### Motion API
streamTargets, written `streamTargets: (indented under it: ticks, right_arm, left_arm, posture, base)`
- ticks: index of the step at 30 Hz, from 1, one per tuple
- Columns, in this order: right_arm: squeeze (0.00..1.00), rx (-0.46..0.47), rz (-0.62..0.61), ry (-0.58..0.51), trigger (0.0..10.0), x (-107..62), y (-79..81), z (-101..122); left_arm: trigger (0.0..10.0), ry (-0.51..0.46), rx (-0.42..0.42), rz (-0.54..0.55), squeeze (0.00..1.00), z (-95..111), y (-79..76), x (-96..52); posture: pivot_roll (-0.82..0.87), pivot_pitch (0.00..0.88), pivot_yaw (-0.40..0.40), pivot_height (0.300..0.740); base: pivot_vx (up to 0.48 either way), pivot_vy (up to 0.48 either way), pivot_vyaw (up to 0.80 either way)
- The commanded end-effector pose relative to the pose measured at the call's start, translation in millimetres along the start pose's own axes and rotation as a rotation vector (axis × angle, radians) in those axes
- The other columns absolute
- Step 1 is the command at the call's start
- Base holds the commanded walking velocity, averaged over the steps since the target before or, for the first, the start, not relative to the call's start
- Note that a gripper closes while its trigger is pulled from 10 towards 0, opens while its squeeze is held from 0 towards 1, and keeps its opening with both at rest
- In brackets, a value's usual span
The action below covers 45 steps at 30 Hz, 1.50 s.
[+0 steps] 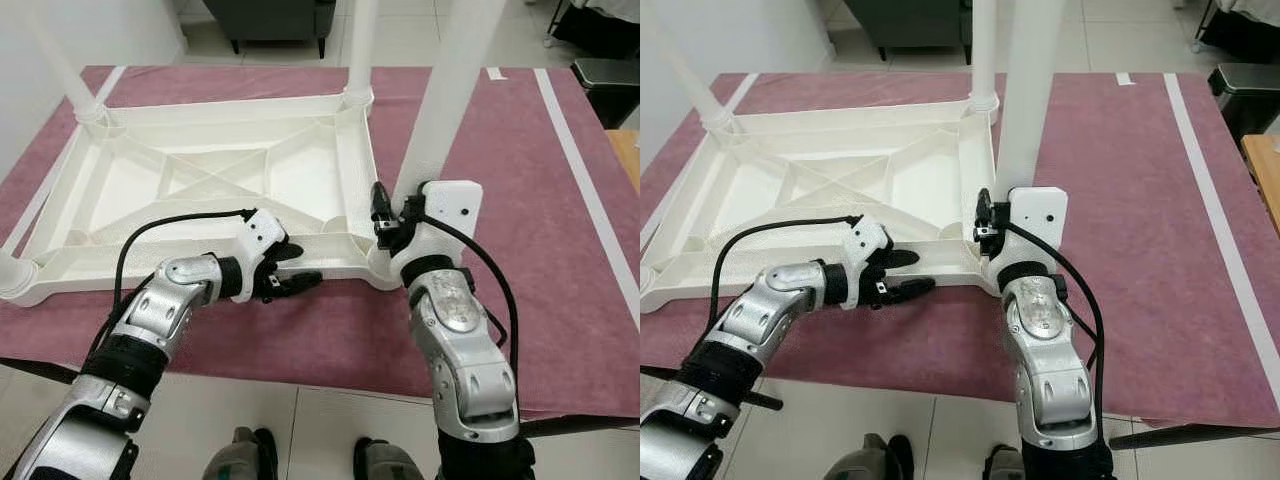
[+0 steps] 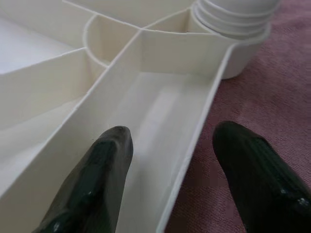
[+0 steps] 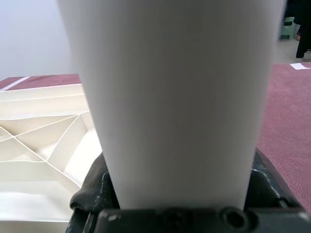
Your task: Building children table
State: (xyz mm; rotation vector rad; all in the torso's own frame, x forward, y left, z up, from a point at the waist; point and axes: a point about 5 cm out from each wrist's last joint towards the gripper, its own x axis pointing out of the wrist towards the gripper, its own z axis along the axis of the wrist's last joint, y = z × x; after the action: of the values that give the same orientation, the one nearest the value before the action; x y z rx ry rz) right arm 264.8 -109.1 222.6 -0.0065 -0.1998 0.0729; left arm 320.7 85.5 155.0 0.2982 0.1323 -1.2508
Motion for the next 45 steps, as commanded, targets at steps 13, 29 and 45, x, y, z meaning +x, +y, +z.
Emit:
streamTargets:
  ticks: [13,29,45]
  right_arm:
    - [0.00,0.108,0.228,0.106,10.0,-6.5,25.8,-18]
    - [0.00,0.108,0.246,0.113,10.0,-6.8,25.1,-20]
    - [0.22,0.034,0.466,-0.024,10.0,-6.0,19.4,6]
  left_arm:
    - [7.5,0.047,0.162,-0.142,0.00,21,5.5,23.2]
    - [0.0,0.219,0.293,-0.258,0.00,-3,0.3,21.3]
    - [0.0,0.198,0.353,-0.316,0.00,8,4.4,8.0]
  posture:
    - [-0.12,0.184,0.156,0.740]
    - [-0.12,0.186,0.151,0.740]
    - [-0.10,0.185,0.153,0.740]
  base:
    - [0.000,0.000,0.00]
    - [0.000,0.000,0.00]
    - [0.000,0.000,0.00]
